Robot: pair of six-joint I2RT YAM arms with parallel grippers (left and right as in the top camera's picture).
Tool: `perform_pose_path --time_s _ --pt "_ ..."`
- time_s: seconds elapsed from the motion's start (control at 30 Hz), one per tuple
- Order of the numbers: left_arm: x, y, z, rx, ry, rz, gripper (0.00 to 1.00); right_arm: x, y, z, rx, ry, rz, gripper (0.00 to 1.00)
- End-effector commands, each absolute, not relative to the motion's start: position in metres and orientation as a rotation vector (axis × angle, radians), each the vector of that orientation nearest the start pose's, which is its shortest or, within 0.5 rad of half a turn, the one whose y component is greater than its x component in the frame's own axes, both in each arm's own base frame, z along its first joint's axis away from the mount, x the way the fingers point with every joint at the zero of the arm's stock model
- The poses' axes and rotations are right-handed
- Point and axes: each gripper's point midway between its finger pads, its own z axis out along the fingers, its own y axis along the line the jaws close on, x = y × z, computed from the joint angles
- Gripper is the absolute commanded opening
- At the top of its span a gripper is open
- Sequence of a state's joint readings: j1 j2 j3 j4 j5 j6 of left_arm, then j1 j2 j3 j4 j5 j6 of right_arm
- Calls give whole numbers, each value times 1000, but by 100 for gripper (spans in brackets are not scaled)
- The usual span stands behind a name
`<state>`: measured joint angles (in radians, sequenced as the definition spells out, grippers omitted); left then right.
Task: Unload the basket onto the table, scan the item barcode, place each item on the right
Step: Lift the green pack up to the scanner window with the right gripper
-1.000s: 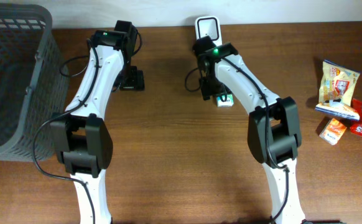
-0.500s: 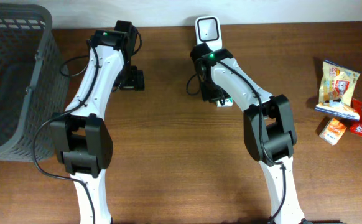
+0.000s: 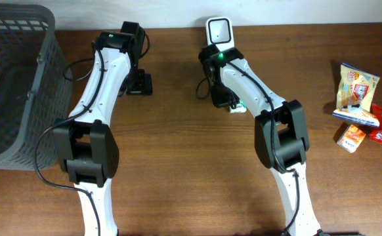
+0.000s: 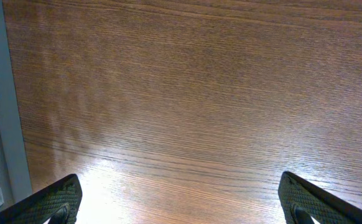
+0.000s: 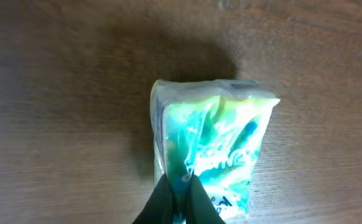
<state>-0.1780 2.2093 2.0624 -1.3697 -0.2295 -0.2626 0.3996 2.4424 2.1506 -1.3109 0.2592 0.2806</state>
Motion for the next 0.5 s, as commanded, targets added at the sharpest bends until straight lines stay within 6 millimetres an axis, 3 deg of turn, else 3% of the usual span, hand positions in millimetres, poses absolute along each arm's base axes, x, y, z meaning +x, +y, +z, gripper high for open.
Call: perform_pose_path --time_s 0.0,0.1,0.2,0.37,0.47 --pt "441 -35 113 -167 3004 333 99 476 160 83 -154 2971 -128 4" --pt "441 -35 113 -167 3001 331 99 501 178 137 -126 2861 228 4" --pt "442 -36 113 -168 2997 329 99 529 183 178 -139 2701 494 4" --pt "444 -36 114 -169 2991 327 99 570 194 201 -136 2483 835 4" --pt "445 -36 114 -169 2987 325 99 592 198 203 -53 2398 901 4"
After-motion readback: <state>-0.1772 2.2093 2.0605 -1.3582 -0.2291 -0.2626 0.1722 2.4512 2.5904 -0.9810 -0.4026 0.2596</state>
